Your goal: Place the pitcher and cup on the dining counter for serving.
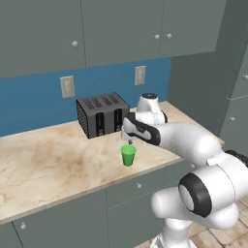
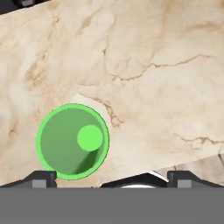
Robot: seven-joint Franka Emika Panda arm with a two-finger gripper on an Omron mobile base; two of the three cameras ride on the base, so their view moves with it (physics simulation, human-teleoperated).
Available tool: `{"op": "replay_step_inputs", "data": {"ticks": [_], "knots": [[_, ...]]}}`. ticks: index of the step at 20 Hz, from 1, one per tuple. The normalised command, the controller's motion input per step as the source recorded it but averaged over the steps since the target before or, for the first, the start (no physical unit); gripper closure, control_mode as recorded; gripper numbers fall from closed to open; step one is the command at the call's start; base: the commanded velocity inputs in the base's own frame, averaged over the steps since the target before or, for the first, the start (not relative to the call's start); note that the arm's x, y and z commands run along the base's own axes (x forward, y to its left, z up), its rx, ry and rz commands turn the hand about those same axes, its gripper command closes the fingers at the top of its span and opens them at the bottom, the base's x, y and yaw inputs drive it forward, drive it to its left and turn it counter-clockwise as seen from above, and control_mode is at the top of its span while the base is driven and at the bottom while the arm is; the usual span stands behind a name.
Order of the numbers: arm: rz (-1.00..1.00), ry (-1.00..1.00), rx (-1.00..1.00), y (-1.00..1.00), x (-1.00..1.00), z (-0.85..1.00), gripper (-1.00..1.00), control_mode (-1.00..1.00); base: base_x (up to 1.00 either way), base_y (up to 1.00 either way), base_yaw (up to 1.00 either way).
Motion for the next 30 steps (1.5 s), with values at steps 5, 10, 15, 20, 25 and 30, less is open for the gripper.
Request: {"op": "replay_step_inputs", "data": {"ticks": [5,10,15,20,25,30], "knots": [[0.0,0.06,0.0,0.02,0.23,-0.23,-1.0,-1.0,0.0,0.0,0.0],[0.0,0.11,0.0,0.0,0.01,-0.35,-1.0,-1.0,0.0,0.0,0.0],[0.0,0.07,0.0,0.03,0.0,-0.29,-1.0,-1.0,0.0,0.0,0.0],[0.0,0.02,0.0,0.04,0.01,-0.24,-1.0,-1.0,0.0,0.0,0.0],[0.0,0.0,0.0,0.02,0.04,-0.21,-1.0,-1.0,0.0,0.0,0.0],[0.0,0.0,0.0,0.0,0.07,-0.09,-1.0,-1.0,0.0,0.0,0.0]]}}
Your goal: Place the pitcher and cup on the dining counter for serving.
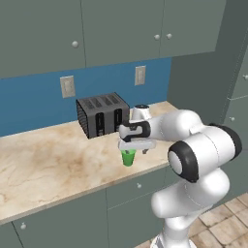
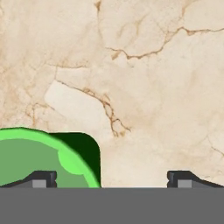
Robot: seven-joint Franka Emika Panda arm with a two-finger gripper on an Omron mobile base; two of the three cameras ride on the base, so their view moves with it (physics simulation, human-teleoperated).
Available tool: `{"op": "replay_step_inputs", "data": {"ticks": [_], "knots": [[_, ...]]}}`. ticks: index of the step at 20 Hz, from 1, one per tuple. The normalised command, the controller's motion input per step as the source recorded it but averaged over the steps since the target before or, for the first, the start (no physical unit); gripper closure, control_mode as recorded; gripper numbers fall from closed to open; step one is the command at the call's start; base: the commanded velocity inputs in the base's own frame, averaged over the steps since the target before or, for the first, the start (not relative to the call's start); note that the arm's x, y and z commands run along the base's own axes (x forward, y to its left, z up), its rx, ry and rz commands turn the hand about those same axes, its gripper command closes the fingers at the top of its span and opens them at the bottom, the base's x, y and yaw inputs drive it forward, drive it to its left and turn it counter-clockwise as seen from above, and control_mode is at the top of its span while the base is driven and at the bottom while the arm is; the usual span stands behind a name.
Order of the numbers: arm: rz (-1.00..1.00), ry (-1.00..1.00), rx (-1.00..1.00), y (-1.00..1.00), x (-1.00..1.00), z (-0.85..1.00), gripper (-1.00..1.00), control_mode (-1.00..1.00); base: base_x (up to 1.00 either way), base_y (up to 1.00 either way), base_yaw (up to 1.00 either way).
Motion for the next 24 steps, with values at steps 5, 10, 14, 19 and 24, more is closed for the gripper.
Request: {"op": "replay_step_inputs", "data": {"ticks": [5,10,14,19,24], "knots": [[0.0,0.0,0.0,0.0,0.03,0.0,-1.0,-1.0,0.0,0.0,0.0],[0.0,0.0,0.0,0.0,0.0,-0.11,1.0,-1.0,0.0,0.0,0.0],[0.0,0.0,0.0,0.04,0.12,-0.14,1.0,-1.0,0.0,0.0,0.0],[0.0,0.0,0.0,0.0,0.03,0.0,1.0,-1.0,0.0,0.0,0.0],[0.0,0.0,0.0,0.0,0.0,0.0,1.0,-1.0,0.0,0.0,0.0]]}}
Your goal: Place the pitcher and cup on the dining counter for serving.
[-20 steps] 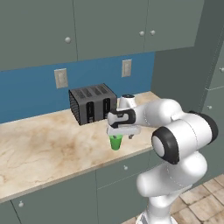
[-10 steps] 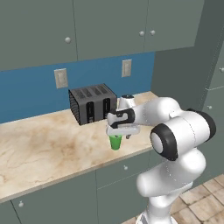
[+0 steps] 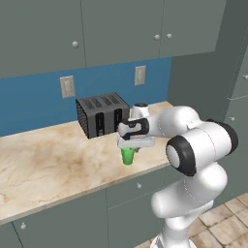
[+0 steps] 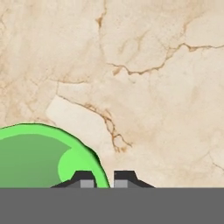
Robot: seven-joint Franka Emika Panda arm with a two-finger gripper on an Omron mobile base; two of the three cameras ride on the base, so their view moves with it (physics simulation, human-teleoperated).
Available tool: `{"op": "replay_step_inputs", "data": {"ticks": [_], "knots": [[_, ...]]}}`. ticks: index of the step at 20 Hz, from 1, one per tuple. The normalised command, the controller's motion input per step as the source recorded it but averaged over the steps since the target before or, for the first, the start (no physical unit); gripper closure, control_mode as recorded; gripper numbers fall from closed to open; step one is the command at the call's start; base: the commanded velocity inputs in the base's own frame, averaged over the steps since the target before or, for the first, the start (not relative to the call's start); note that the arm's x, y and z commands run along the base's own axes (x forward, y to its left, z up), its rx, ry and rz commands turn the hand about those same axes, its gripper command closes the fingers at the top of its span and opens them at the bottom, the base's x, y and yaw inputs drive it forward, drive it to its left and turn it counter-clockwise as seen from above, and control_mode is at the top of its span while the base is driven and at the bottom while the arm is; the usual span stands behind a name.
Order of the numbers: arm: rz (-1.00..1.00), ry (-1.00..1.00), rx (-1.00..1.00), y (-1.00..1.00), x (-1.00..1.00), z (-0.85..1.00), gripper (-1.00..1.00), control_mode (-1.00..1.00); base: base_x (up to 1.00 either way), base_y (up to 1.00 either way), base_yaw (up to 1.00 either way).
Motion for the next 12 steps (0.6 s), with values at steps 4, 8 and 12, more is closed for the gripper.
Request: {"op": "replay_step_inputs", "data": {"ticks": [4,8,12], "knots": [[0.0,0.0,0.0,0.0,-0.03,0.0,1.0,-1.0,0.0,0.0,0.0],[0.0,-0.01,0.0,0.0,-0.12,0.08,1.0,-1.0,0.0,0.0,0.0],[0.0,-0.09,0.0,0.0,-0.19,0.34,1.0,-1.0,0.0,0.0,0.0]]}}
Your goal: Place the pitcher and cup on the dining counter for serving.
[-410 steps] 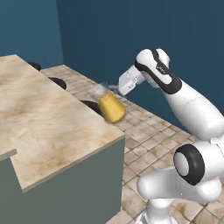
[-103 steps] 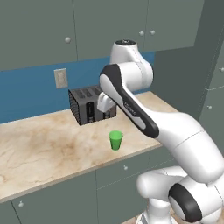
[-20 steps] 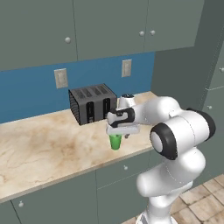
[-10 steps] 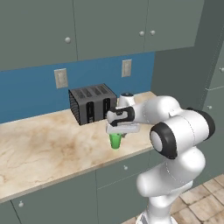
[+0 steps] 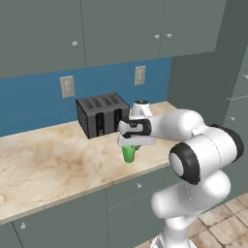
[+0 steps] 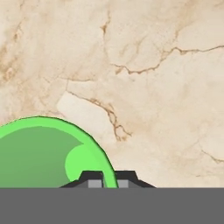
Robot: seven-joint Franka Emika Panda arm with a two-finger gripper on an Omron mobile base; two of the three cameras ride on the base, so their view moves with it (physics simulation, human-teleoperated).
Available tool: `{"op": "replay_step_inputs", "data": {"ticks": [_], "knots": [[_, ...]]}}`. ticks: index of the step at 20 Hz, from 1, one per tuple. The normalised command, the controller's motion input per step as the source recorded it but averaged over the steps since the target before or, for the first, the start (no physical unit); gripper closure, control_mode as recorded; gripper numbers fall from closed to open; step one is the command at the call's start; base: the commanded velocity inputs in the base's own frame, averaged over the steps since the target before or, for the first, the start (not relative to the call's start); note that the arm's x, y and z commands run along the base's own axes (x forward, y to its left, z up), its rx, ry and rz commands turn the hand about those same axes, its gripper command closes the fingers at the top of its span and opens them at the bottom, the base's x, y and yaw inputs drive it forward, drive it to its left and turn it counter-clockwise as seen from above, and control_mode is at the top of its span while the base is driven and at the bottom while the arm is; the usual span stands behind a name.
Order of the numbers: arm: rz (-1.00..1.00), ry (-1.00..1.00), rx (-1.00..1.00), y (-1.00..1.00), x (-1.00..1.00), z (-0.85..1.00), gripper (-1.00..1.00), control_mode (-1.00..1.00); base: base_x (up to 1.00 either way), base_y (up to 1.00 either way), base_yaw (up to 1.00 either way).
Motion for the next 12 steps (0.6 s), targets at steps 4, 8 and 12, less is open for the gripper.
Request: {"op": "replay_step_inputs", "data": {"ticks": [4,8,12], "knots": [[0.0,-0.09,0.0,0.0,-0.13,0.56,1.0,-1.0,0.0,0.0,0.0],[0.0,-0.1,0.0,0.0,-0.16,0.81,1.0,-1.0,0.0,0.0,0.0],[0.0,-0.2,0.0,0.0,-0.2,0.84,1.0,-1.0,0.0,0.0,0.0]]}}
